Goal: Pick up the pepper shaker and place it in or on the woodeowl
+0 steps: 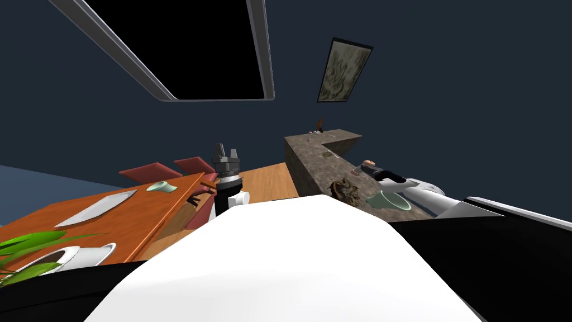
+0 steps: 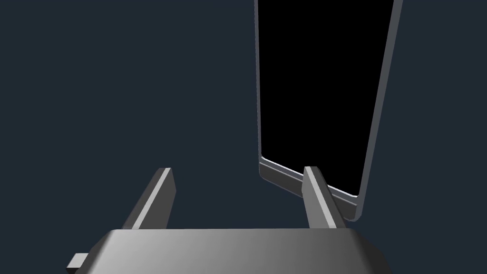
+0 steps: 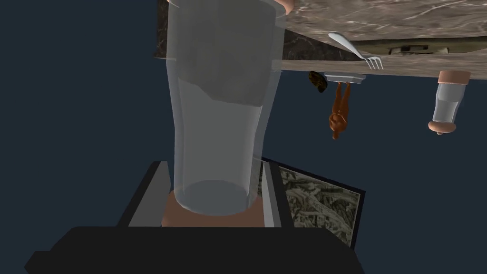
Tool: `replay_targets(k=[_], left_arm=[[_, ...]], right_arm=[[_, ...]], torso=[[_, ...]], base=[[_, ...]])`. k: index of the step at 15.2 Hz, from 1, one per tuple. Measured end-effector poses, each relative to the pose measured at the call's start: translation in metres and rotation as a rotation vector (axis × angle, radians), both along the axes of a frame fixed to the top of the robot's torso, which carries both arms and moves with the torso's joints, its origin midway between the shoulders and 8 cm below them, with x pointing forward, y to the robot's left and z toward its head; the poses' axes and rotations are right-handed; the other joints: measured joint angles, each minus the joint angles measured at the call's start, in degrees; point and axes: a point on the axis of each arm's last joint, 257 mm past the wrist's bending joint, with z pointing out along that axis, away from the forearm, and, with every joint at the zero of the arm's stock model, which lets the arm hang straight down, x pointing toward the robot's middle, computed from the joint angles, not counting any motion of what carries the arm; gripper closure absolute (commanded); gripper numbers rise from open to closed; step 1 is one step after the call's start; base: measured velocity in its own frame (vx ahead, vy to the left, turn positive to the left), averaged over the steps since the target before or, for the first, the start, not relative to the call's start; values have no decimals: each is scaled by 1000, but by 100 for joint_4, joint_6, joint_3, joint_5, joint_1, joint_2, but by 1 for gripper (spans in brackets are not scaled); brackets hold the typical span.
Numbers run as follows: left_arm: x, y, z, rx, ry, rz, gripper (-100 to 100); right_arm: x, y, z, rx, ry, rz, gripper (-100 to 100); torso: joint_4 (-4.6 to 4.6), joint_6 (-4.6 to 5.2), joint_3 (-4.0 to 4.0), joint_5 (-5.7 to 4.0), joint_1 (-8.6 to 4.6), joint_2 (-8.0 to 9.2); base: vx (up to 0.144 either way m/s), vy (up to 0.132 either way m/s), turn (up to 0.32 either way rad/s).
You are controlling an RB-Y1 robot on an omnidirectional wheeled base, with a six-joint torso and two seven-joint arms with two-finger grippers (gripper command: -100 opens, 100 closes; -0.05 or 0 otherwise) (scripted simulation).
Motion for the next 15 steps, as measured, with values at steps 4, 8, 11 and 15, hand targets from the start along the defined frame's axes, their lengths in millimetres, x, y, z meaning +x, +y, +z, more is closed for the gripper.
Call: replay_targets(k=[4,8,11,15], left_arm=[[0,0,0,0,0,0,0],[0,0,0,0,0,0,0],[0,0,0,0,0,0,0],[0,0,0,0,0,0,0]], right_arm=[[-14,-20,11,-20,-16,-43,100],[-29,-41,24,-46,-35,-96,100],[-40,-55,37,-62,-58,-131,100],[-55,-74,52,-88,-79,-176,100]], torso=[[0,5,-5,6,5,-10],[-5,1,-17,13,39,-32],[-2,8,-13,16,41,-27],[-1,14,-11,17,38,-23]], base=[[91,144,-87],[130,194,-97],[113,195,-107],[111,185,-126]])
